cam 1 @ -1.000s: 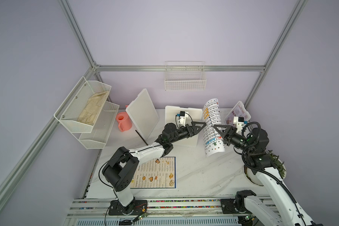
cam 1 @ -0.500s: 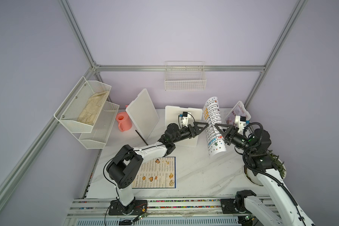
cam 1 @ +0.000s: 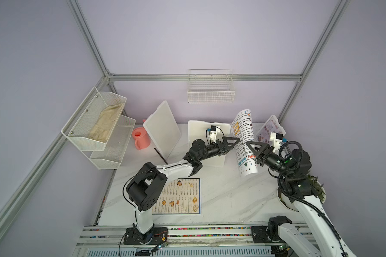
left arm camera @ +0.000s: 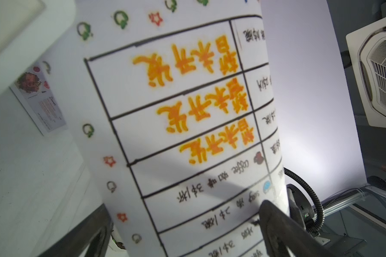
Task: Insert the menus into the narrow rack
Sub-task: Pick up the menu from the center of the board.
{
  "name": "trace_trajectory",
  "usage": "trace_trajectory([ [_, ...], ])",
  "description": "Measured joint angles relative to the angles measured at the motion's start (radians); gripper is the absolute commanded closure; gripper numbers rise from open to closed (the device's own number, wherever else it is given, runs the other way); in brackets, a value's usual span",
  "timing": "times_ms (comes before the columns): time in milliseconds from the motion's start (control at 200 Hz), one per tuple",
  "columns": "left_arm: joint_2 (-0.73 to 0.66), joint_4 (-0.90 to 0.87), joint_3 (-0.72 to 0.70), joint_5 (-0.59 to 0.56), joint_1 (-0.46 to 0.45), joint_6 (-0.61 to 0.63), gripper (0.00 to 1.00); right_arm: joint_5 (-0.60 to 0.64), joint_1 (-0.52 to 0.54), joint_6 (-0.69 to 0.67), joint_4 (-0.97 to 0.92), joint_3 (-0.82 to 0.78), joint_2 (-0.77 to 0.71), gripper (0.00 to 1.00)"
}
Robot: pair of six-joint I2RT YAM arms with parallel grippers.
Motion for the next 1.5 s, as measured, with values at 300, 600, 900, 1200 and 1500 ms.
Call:
trace_trajectory([
  [300, 0.013, 0.019, 0.023, 0.008, -0.005, -0.017, 0.00, 0.105, 0.000, -0.004, -0.116, -0.020, -0.081, 0.47],
  [600, 0.013, 0.022, 0.023, 0.007, -0.004, -0.015, 0.00, 0.175, 0.000, -0.074, -0.269, -0.016, -0.116, 0.47],
  [900, 0.013, 0.021, 0.023, 0.008, -0.004, -0.015, 0.07, 0.238, 0.000, -0.174, -0.420, 0.021, -0.137, 0.47],
  [1200, 0.013, 0.021, 0.023, 0.011, -0.004, -0.015, 0.10, 0.309, 0.000, -0.226, -0.518, 0.047, -0.147, 0.46],
  [1500, 0.013, 0.023, 0.023, 0.014, -0.003, -0.016, 0.15, 0.340, 0.000, -0.256, -0.571, 0.050, -0.164, 0.46],
])
